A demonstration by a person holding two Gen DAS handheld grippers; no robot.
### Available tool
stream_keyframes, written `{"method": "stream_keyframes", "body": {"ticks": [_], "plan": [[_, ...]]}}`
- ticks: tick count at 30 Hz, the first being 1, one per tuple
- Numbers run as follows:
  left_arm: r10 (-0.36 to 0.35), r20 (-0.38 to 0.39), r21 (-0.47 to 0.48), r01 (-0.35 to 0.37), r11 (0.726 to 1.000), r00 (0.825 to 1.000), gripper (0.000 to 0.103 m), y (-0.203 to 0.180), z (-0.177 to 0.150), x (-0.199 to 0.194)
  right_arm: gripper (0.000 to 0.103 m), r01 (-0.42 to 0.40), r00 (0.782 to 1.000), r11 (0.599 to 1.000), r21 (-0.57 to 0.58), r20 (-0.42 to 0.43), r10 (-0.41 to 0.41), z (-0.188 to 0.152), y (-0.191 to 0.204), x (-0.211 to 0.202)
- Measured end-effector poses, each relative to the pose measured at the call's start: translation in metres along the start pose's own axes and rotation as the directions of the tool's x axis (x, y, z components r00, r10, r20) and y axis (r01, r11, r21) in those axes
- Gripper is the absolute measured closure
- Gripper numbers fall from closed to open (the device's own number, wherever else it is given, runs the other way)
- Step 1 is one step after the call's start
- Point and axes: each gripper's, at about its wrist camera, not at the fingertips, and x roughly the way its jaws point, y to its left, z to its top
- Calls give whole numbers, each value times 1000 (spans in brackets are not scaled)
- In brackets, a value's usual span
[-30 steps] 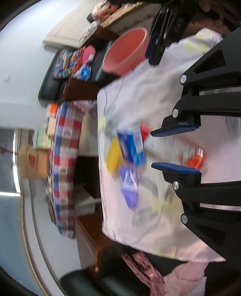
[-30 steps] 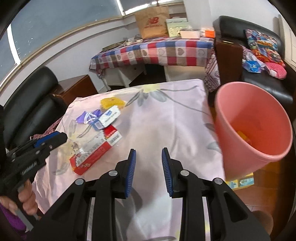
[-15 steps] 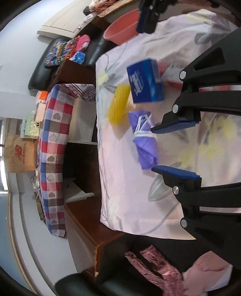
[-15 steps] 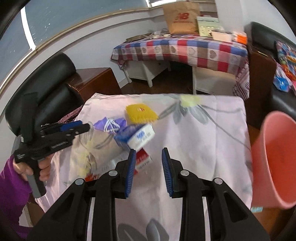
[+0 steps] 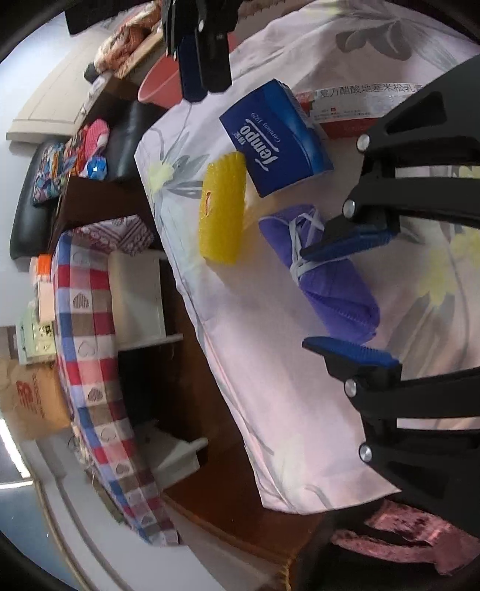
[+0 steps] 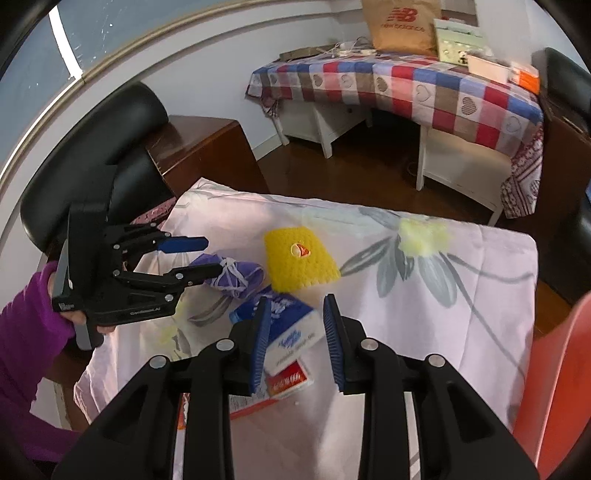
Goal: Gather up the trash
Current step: 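Grasp the purple tied bag with the left gripper while the right gripper grasps a yellow foam net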
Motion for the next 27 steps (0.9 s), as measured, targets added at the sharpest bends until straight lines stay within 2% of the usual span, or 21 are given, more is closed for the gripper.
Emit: {"method": "stream_keyframes", "body": {"ticks": [1,3,4,7,9,11,14,15,17,22,27], "plan": [[-26,-7,-7,26,1000,1000,60,3,1,2,62,-7,1000,1000,3,-8,7,5,-1,4],[-111,-41,-26,110,994,993,59,7,2,6,60,-21,1000,1000,9,-22,21,11,-2,10],[-126,-54,-25,125,992,991,58,7,1,9,59,-27,999,1000,8,-30,27,14,-3,13],[-112,-47,21,113,993,993,58,1,-3,8,59,-26,998,1000,2,-59,26,23,-4,27],[-124,-42,19,125,992,991,58,-1,-7,6,59,-27,997,1000,-4,-71,26,27,-3,35],[-102,-30,33,103,994,994,63,-4,-12,4,59,-23,996,1000,-13,-83,22,30,-1,43],[-83,-15,37,84,996,996,76,-8,-16,-1,59,-19,995,999,-27,-101,16,33,0,54],[-82,-10,34,82,996,997,85,-9,-18,-4,59,-14,994,999,-34,-107,10,34,1,58],[-84,5,24,84,996,996,94,-10,-22,-11,59,0,993,999,-43,-118,-5,34,0,65],[-83,58,-18,84,996,995,97,-13,-37,-28,59,36,991,997,-69,-130,-45,33,1,78],[-58,88,-129,69,989,994,97,-7,-51,-45,60,70,988,993,-95,-133,-82,29,6,89]]}}
